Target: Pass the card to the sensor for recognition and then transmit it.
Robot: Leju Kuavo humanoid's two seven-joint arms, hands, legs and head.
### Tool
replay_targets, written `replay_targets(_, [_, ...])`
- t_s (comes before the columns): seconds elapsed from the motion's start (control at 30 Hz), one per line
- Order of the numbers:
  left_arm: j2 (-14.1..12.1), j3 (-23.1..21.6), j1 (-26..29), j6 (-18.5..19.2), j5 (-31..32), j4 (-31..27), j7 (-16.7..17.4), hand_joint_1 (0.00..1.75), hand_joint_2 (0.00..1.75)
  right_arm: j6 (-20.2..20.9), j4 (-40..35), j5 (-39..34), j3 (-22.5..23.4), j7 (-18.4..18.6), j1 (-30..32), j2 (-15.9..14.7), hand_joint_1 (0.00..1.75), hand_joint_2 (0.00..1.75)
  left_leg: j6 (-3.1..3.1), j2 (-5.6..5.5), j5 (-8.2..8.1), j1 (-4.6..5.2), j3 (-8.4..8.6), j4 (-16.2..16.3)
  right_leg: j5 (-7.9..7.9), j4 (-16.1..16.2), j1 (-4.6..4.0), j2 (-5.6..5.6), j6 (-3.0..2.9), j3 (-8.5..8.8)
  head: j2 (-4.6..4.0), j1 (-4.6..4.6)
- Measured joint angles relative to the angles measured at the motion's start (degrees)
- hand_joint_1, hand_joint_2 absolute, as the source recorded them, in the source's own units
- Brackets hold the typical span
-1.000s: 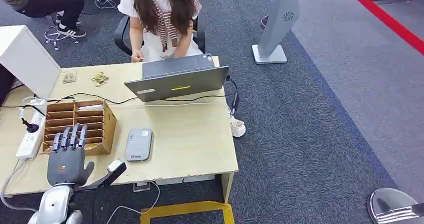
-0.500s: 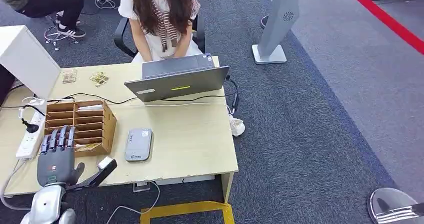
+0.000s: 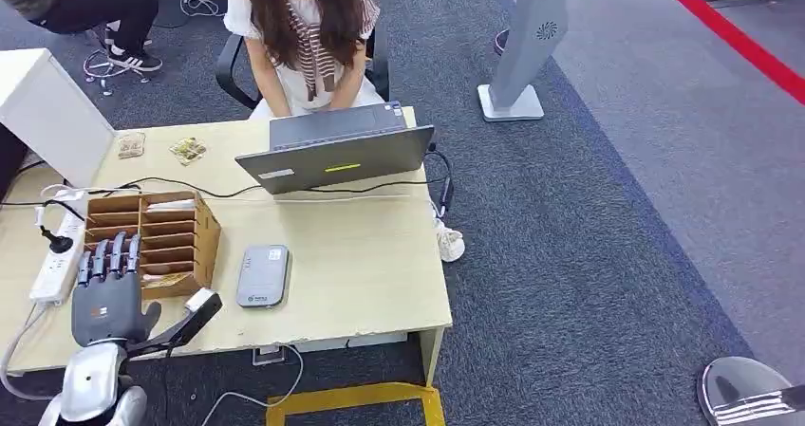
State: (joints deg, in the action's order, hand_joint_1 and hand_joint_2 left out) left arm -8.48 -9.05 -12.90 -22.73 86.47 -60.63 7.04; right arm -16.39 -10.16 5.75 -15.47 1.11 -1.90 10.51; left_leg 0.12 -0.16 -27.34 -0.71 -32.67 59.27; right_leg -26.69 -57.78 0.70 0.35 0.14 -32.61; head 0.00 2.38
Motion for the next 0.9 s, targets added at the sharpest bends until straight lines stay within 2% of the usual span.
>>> replay_targets(0.9, [1.88,0.04,-2.53,-2.06,-0.33,3.39,-0.41,0.00,1.75,0.37,0.00,1.40,0.00,0.35,-0.06,0.04,0.00,0.00,-0.01,0.00,0.01,0.00,0.00,0.00,0.01,0.00,0.00,0.00,0.00,0.00,0.00,0.00])
